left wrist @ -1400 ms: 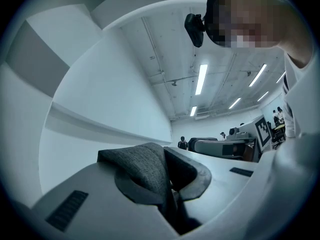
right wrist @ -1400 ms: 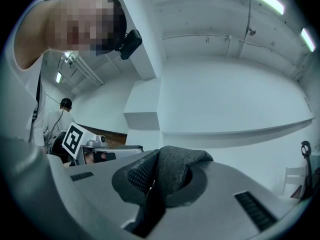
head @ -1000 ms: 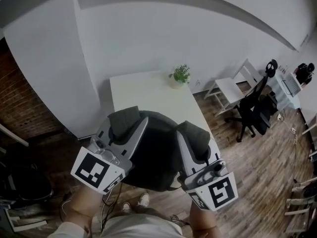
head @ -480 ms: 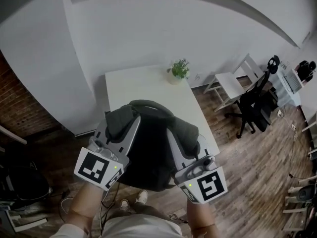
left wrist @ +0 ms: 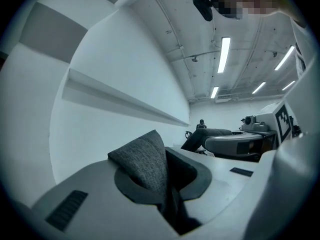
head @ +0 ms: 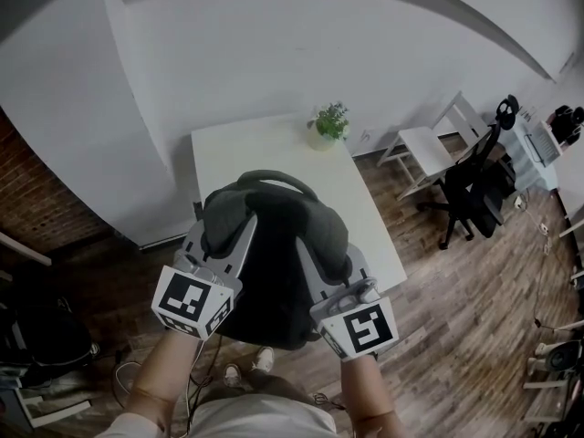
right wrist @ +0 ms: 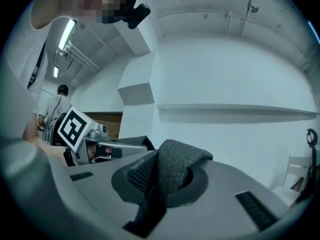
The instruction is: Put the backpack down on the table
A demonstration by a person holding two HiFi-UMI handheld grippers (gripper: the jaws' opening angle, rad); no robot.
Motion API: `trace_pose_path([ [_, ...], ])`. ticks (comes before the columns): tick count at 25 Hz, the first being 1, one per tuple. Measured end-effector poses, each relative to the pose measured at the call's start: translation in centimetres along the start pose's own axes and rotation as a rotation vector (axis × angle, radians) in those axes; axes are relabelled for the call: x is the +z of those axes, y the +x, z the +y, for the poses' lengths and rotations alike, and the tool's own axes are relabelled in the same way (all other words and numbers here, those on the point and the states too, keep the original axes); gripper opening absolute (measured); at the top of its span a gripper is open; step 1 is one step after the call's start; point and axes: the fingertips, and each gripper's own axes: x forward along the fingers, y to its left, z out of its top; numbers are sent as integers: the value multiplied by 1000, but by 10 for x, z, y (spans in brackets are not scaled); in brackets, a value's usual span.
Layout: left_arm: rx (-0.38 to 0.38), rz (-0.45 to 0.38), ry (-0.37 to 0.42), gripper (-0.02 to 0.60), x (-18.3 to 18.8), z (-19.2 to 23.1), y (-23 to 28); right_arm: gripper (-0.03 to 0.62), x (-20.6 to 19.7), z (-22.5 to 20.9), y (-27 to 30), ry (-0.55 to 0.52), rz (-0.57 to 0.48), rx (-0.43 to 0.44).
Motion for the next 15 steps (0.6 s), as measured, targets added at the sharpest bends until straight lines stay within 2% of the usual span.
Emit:
trace_pose_path([
  [3, 8, -1, -4, 48, -7, -1, 1, 54, -4, 1, 2, -50, -9, -19],
  [6, 9, 19, -15, 48, -15, -2, 3, 54, -16, 1, 0, -79, 35, -29],
  [11, 5, 55, -36, 49, -31, -4, 4, 54, -44, 0, -4, -75, 117, -38],
  [15, 5, 99, -57, 68, -50, 0, 8, 55, -66, -2, 1, -27, 182, -46],
])
